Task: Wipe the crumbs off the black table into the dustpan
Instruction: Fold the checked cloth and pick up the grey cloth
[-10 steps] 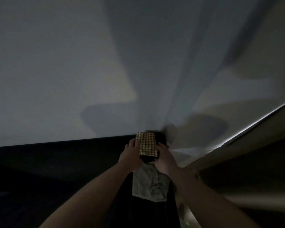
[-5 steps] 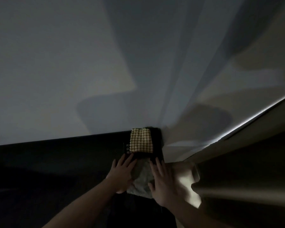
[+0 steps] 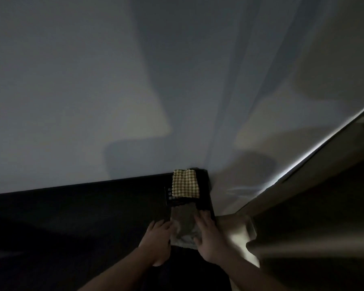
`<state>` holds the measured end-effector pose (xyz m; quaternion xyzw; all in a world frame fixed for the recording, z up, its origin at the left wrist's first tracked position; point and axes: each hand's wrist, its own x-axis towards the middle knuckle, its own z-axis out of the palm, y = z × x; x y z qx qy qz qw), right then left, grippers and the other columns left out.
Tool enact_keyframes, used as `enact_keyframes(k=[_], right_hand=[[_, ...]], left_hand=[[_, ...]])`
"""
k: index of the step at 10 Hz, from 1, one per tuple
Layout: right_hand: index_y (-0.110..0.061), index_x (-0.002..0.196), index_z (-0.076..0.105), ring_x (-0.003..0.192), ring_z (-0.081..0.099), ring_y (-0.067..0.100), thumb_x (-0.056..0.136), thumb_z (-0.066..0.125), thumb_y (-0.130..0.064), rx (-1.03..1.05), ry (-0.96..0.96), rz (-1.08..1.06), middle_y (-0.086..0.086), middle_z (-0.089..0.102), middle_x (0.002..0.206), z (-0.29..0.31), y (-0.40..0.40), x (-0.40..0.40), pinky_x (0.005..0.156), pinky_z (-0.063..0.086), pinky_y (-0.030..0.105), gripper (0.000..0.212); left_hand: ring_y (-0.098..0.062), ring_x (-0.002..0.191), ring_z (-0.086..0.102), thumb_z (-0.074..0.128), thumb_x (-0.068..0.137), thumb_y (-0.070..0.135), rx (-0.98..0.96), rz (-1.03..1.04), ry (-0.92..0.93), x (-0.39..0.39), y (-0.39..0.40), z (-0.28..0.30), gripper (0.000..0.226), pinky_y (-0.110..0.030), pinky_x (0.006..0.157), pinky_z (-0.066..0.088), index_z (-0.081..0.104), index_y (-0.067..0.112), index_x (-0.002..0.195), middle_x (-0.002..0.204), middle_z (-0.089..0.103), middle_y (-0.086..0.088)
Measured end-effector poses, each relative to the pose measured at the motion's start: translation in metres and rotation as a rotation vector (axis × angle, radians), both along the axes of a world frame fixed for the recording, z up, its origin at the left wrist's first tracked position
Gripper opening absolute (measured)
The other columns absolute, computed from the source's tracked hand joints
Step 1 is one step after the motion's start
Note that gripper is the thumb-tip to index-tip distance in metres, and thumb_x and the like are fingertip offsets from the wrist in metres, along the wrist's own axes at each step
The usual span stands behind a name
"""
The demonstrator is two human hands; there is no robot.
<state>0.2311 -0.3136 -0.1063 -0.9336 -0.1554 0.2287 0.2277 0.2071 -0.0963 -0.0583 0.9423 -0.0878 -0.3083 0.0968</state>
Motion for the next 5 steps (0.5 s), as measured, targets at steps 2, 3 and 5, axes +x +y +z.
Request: enact_keyframes(k=[2, 3, 5], right_hand=[[-0.021, 0.155, 0.037, 0.156, 0.021, 0.016, 0.102, 0.058, -0.031, 0.249, 0.076, -0.104, -0.007, 0.023, 0.162, 0.108, 0.003, -0.024, 0.125, 0.023, 0.026, 0.058], [-0.045, 0.143, 0.042, 0.146, 0.032, -0.002, 0.1, 0.064, -0.031, 0.352, -0.003, -0.182, -0.024, 0.031, 0.155, 0.18, 0.009, -0.046, 0.11, 0.022, -0.001, 0.05], [-0.044, 0.138, 0.059, 0.143, 0.042, -0.004, 0.099, 0.065, -0.032, 0.589, -0.246, -0.121, -0.026, 0.05, 0.15, 0.311, 0.035, -0.099, 0.118, 0.039, 0.029, 0.041]], left_hand=[[-0.005, 0.149, 0.026, 0.058, 0.091, 0.041, -0.31, 0.211, -0.266, -0.034, 0.05, 0.103, 0.059, -0.031, 0.125, 0.02, 0.041, 0.044, 0.147, 0.16, 0.029, 0.019], [0.002, 0.145, 0.031, 0.063, 0.091, 0.043, -0.45, 0.275, -0.405, -0.061, 0.08, 0.169, 0.053, -0.023, 0.122, 0.026, 0.045, 0.048, 0.141, 0.152, 0.031, 0.03], [0.02, 0.137, 0.033, 0.067, 0.088, 0.041, -0.701, 0.36, -0.581, -0.132, 0.127, 0.303, 0.052, -0.006, 0.112, 0.03, 0.05, 0.054, 0.136, 0.146, 0.041, 0.04]])
